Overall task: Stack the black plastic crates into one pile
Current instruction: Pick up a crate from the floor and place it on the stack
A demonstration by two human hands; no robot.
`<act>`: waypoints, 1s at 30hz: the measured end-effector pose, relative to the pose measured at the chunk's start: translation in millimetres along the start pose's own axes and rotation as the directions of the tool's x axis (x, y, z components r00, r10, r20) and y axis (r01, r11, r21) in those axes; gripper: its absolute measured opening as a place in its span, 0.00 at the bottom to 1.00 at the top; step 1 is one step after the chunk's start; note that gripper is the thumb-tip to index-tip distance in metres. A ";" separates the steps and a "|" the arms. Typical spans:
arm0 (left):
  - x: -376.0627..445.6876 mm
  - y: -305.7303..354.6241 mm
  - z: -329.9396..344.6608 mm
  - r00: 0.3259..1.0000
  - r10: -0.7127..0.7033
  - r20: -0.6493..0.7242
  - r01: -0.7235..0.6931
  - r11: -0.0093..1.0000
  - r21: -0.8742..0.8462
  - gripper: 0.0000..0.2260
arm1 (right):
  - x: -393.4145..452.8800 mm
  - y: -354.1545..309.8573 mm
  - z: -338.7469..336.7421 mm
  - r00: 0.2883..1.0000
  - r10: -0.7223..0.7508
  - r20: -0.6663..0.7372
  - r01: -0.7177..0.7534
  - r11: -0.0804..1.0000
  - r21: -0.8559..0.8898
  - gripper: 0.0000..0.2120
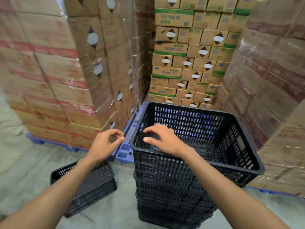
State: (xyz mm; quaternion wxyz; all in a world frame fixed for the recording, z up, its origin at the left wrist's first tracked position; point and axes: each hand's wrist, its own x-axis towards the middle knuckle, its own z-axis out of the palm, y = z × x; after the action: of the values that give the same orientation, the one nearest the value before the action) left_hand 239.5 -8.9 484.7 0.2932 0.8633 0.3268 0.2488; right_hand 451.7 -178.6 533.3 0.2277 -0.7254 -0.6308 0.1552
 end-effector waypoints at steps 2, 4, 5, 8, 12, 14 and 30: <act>-14.2 -31.5 -23.5 0.996 -0.085 -0.018 0.085 0.996 0.028 0.03 | 29.1 -28.5 16.2 0.998 -0.052 0.024 0.052 0.999 -0.004 0.22; -29.4 -68.7 -51.2 0.987 -0.159 -0.021 0.160 0.985 0.069 0.04 | 63.8 -58.3 42.0 0.993 -0.098 0.064 0.098 0.995 -0.007 0.23; -34.1 -82.6 -58.8 0.982 -0.189 -0.007 0.189 0.980 0.067 0.05 | 75.4 -67.2 53.3 0.991 -0.106 0.080 0.108 0.994 -0.015 0.24; -53.6 -142.9 -93.7 0.944 -0.329 0.026 0.327 0.944 0.046 0.05 | 121.7 -100.9 108.6 0.985 -0.105 0.138 0.106 0.994 -0.005 0.27; -82.3 -226.0 -134.1 0.884 -0.462 0.066 0.462 0.887 0.015 0.07 | 176.2 -131.7 191.3 0.963 -0.006 0.270 -0.014 0.997 0.071 0.29; -93.0 -262.5 -146.1 0.846 -0.527 0.087 0.530 0.848 -0.014 0.08 | 194.9 -137.9 231.6 0.940 0.076 0.334 -0.134 0.979 0.155 0.30; -74.2 -459.1 -94.2 0.519 -0.789 0.329 0.841 0.540 -0.031 0.14 | 304.0 -69.1 432.4 0.770 0.452 0.451 -0.612 0.724 0.318 0.31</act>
State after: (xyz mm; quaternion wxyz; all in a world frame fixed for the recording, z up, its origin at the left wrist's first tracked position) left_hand -60.3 253.0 226.3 0.4972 0.6013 0.6253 -0.0117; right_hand 219.2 186.2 221.8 0.2196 -0.7664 -0.3678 0.4787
